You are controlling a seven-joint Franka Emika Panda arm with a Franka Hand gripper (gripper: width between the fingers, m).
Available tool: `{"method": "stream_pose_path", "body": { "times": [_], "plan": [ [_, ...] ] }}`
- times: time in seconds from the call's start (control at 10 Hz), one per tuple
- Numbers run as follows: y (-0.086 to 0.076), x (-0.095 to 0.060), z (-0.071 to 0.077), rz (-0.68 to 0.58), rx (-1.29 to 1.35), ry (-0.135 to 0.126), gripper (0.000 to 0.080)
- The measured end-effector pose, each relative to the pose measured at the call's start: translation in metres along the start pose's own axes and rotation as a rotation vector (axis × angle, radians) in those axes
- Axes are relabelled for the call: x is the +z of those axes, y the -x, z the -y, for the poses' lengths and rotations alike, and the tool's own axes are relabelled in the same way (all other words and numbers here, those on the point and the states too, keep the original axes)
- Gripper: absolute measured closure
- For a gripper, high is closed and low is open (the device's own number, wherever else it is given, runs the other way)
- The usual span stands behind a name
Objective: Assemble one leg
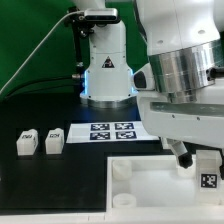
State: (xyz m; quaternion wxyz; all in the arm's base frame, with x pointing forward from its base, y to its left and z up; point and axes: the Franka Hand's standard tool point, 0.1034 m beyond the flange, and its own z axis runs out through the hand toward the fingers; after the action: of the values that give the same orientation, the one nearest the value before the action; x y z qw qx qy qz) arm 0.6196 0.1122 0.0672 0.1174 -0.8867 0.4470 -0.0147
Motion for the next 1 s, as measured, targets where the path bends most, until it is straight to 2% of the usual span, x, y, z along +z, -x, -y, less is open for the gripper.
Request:
{"method": "stream_pose_path", "body": {
  "times": [0.1,0.2,0.3,0.4,0.6,0.7,0.8,0.9,1.0],
  "plan": [
    [0.002,0.0003,0.0006,-0.007,-0.162,0.022,0.015],
    [0.0076,0.0005,0.0048,-0.022,-0.375,0.064,0.015],
    [0.0089,0.0001,0.0064,-0.02,-0.555,0.086,0.015],
    [0.0068,-0.0006,0.0066,-0.021,-0.691,0.092,0.015],
    [0.005,-0.0006,0.0058,-0.02,-0.731,0.091,0.015],
    [0.0054,-0.0005,0.006,-0.021,-0.69,0.089,0.0249],
    [0.0052,-0.0006,0.0058,-0.021,-0.686,0.089,0.0249],
    [0.0058,-0.0004,0.0061,-0.023,-0.608,0.086,0.0427],
    [0.005,0.0001,0.0045,-0.027,-0.481,0.086,0.0427]
  ]
}}
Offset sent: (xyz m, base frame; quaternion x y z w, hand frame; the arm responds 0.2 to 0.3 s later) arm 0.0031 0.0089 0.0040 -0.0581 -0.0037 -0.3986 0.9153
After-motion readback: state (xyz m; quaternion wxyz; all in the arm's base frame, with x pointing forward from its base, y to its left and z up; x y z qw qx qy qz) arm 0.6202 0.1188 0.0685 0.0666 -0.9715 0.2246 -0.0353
